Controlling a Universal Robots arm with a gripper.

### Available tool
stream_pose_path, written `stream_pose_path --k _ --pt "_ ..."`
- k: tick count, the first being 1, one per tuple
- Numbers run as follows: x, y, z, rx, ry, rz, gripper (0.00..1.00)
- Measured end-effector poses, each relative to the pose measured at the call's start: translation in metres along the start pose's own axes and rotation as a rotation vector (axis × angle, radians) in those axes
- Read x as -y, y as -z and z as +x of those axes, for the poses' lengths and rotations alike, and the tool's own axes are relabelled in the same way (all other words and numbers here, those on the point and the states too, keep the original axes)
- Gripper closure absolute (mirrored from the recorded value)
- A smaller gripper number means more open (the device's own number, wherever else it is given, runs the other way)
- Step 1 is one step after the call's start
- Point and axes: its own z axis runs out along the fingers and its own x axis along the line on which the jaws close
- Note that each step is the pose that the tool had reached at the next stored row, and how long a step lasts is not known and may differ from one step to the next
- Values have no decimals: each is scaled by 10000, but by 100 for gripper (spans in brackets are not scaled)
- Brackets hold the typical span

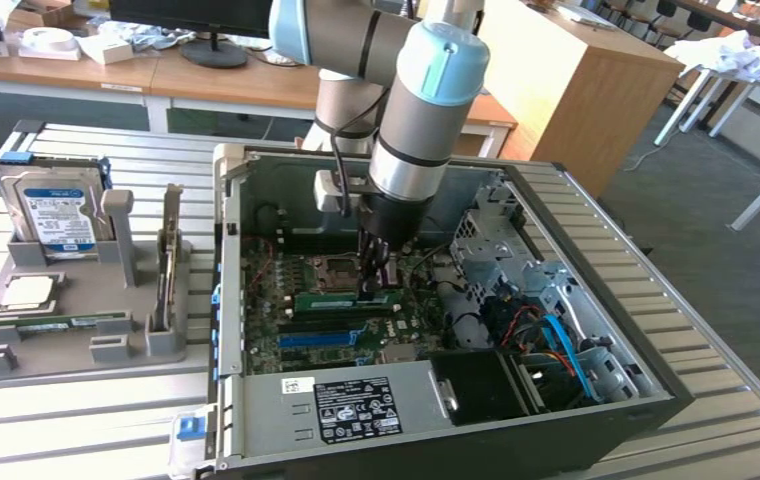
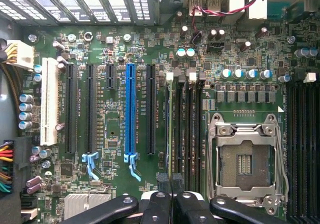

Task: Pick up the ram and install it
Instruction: 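Insert the ram into the slot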

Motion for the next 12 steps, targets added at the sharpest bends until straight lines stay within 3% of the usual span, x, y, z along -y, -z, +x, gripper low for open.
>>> stream_pose_path --k 12 --pt "2 -7 -9 4 2 2 89"
